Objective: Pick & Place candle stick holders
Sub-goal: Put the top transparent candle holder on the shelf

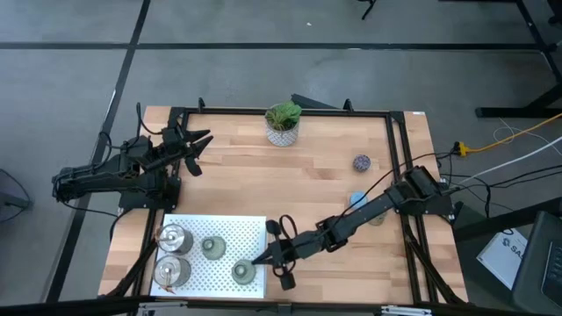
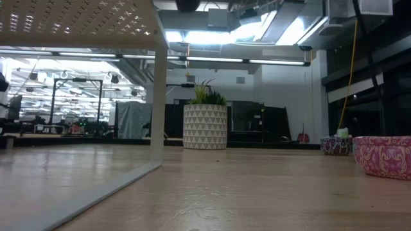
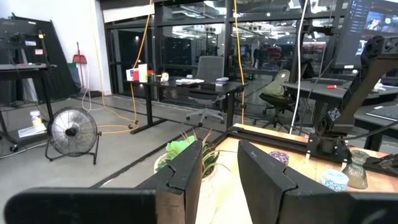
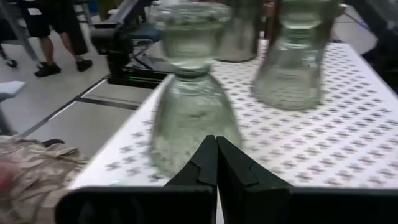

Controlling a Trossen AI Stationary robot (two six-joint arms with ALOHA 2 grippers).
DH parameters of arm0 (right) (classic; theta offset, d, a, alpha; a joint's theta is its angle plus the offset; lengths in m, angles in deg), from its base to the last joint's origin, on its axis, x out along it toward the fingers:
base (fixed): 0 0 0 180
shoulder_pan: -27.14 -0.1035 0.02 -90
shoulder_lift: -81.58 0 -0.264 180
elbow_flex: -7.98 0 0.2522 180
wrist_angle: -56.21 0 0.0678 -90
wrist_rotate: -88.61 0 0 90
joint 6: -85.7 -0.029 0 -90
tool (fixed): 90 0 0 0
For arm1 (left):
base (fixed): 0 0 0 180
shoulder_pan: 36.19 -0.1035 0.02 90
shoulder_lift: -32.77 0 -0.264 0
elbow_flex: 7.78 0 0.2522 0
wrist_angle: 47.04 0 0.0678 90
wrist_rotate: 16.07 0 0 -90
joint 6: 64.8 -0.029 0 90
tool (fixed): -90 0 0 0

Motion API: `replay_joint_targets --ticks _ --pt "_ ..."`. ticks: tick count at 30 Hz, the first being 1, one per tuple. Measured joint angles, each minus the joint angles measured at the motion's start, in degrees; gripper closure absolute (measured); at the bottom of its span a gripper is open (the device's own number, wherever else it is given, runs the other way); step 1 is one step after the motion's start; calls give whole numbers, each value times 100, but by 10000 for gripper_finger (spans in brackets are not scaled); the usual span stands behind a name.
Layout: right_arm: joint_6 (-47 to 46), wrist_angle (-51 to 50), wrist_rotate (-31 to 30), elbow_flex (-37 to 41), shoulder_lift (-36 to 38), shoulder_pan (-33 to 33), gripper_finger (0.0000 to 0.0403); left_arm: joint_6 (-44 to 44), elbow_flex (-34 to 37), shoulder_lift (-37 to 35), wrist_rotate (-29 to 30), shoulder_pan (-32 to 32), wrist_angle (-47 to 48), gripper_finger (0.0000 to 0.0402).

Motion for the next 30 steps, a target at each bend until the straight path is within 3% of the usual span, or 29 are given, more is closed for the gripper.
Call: replay_joint_targets --ticks 16,18,22,25,30 --pt "2 -145 234 -2 0 112 403 -189 0 -1 -5 -2 -40 301" --pt "2 -176 422 -2 0 115 403 -77 0 1 -330 -4 63 300" --pt "7 -174 783 -2 0 123 403 -52 0 2 -1642 -2 147 300" --pt "55 -170 802 -2 0 121 403 -97 0 0 -2544 0 138 300" --pt "0 -170 519 -2 0 123 403 -98 0 0 -3383 0 189 299"
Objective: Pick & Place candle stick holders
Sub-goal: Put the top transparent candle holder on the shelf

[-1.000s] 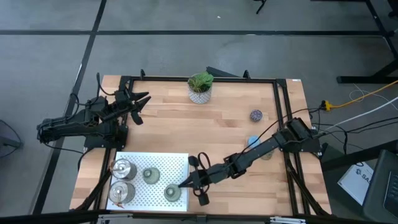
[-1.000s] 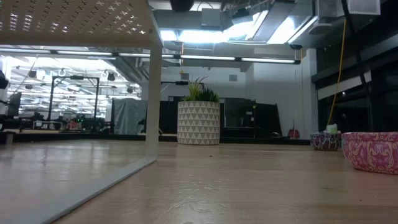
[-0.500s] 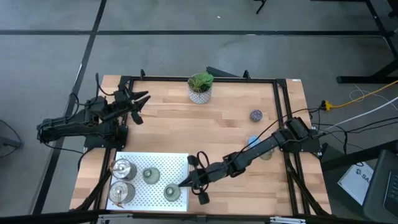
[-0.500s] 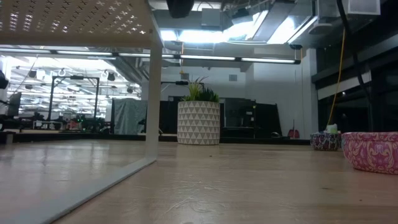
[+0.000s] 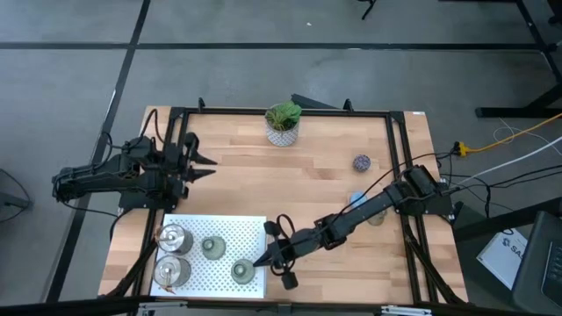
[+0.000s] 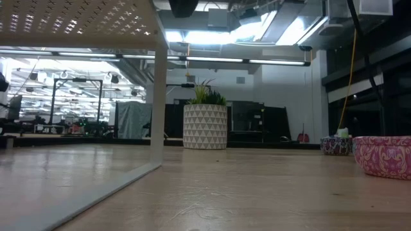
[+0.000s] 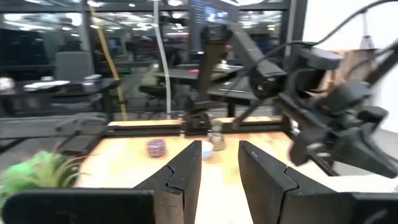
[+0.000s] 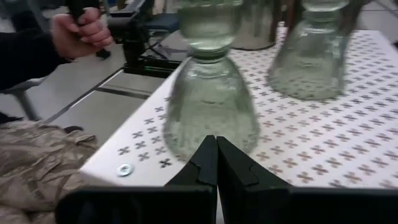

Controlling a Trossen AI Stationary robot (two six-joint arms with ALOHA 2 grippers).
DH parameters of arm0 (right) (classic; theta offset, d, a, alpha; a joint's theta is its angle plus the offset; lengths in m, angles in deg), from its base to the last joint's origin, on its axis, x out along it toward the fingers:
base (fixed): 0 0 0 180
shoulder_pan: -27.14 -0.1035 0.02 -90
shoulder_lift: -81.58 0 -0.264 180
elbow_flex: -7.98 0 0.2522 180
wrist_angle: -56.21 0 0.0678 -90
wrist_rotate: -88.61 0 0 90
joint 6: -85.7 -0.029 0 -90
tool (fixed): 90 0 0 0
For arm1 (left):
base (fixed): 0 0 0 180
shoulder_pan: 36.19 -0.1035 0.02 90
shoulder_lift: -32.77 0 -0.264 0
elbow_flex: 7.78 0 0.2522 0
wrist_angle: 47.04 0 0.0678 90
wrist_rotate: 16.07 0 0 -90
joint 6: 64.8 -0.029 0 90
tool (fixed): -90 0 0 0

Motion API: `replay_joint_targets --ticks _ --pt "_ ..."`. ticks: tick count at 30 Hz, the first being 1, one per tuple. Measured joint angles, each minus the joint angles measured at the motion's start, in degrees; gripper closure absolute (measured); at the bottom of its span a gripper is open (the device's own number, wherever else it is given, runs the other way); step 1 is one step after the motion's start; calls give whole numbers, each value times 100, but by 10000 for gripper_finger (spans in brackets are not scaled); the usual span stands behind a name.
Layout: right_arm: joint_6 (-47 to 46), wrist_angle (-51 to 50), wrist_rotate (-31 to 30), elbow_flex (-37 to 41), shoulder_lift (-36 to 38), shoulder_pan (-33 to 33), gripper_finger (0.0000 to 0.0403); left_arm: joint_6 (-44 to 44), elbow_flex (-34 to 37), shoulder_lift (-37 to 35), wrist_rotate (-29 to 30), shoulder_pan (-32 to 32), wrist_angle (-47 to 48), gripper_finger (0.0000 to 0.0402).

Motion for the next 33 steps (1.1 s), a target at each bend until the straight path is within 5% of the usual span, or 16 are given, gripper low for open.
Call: replay_joint_targets --ticks 15,27,33 --pt "-15 329 -198 -7 0 147 403 0 0 0 -226 0 -12 299" --pt "-4 -1241 230 -7 660 -9 402 0 0 0 -223 0 -18 299" --pt "-74 -1187 -419 -7 649 -286 403 0 0 0 -221 0 -16 299"
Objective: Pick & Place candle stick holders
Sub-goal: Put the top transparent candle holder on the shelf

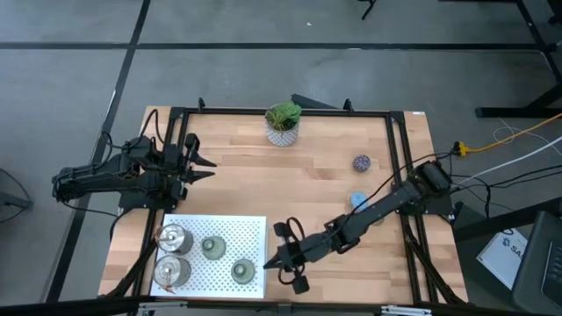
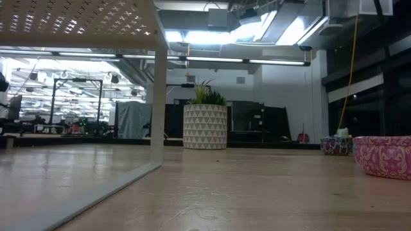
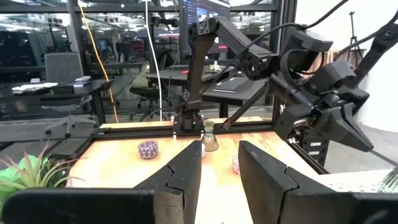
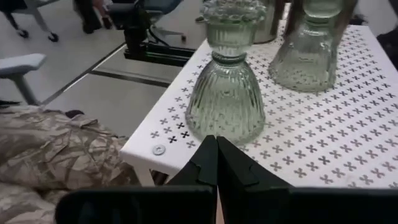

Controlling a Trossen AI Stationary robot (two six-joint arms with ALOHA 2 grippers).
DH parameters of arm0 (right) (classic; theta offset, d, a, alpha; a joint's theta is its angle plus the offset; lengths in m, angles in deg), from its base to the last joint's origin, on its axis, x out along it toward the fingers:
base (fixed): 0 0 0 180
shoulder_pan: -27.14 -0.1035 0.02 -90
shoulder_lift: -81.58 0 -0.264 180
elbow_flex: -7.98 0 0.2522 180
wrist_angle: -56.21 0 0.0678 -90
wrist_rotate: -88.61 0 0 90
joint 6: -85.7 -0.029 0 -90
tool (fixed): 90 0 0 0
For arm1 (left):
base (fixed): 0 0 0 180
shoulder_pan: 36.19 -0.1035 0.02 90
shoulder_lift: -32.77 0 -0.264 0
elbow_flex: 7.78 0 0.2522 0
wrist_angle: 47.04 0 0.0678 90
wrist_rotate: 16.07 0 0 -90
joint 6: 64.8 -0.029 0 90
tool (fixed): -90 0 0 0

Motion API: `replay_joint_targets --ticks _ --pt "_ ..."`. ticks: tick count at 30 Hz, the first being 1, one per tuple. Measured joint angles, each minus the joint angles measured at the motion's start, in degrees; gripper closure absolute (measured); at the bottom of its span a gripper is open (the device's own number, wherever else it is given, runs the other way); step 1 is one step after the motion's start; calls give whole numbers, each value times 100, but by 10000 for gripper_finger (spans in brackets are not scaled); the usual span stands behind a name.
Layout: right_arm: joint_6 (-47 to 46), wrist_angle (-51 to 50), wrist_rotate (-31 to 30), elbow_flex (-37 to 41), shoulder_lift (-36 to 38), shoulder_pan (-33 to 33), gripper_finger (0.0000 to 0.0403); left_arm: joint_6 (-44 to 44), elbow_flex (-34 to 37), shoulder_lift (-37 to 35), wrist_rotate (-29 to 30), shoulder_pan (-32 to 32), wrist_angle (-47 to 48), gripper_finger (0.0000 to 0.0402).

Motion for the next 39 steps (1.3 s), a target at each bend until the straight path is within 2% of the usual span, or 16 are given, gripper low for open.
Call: replay_joint_targets --ticks 10,19,27,30,35,39 --pt "56 -39 -536 -41 -27 -275 402 0 0 0 2 -2 -2 300" --pt "604 -1293 -555 -1629 -550 -512 402 0 0 2 4 -2 0 300" --pt "675 -2148 -1301 -2562 -1026 -569 402 0 0 2 2 -2 1 300" --pt "652 -2229 -1312 -2605 -1219 -551 402 0 0 2 4 -2 -2 299" --pt "309 -2439 -1725 -2632 -1234 -499 402 0 0 2 2 -2 -1 299" --pt "135 -2562 -1727 -2627 -1238 -401 402 0 0 2 2 0 -2 299"
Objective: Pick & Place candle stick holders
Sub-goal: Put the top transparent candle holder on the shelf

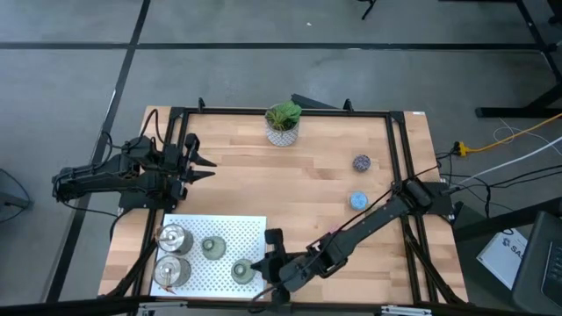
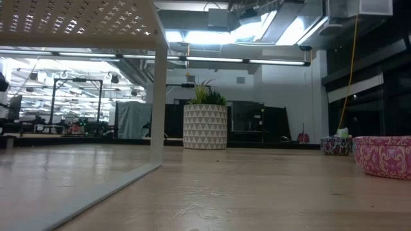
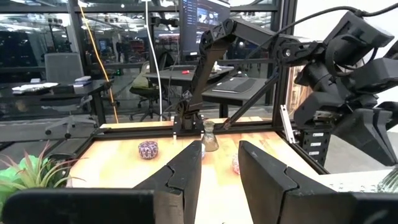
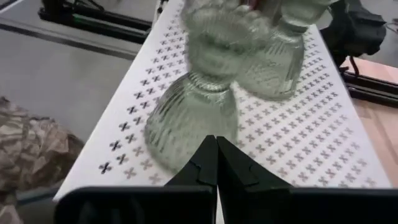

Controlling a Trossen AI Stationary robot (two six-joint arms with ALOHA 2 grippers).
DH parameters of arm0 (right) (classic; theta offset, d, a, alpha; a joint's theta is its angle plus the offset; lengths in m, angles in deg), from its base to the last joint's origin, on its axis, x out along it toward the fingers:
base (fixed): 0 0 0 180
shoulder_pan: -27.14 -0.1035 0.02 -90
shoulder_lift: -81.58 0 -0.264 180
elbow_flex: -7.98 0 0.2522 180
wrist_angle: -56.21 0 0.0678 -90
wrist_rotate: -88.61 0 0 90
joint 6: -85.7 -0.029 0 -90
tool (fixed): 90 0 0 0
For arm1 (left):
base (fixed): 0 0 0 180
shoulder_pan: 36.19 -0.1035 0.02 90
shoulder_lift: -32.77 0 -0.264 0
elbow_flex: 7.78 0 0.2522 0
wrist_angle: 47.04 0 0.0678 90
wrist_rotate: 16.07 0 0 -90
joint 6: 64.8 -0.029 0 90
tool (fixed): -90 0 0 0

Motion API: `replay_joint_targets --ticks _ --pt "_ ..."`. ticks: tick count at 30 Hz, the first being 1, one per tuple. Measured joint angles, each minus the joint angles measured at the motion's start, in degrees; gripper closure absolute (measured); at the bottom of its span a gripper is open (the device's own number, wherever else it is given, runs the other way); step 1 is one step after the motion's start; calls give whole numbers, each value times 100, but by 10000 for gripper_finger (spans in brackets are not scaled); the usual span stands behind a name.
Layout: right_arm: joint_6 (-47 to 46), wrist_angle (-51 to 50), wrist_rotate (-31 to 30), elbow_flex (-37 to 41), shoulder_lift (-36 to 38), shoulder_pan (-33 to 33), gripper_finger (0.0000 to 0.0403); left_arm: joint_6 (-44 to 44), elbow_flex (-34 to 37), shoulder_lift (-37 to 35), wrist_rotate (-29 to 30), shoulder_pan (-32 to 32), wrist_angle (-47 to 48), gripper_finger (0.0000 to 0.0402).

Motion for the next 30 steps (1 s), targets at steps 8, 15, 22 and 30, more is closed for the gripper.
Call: replay_joint_targets --ticks 8,15,22,30 --pt "-114 -65 303 0 1 30 402 0 0 -2 0 -2 0 299" --pt "-120 12 451 0 -55 23 402 0 0 -2 0 -2 0 299" --pt "-70 340 645 4 -230 57 402 -1 0 -2 0 0 0 299" --pt "426 896 563 7 -414 179 402 0 0 -2 0 -1 0 299"
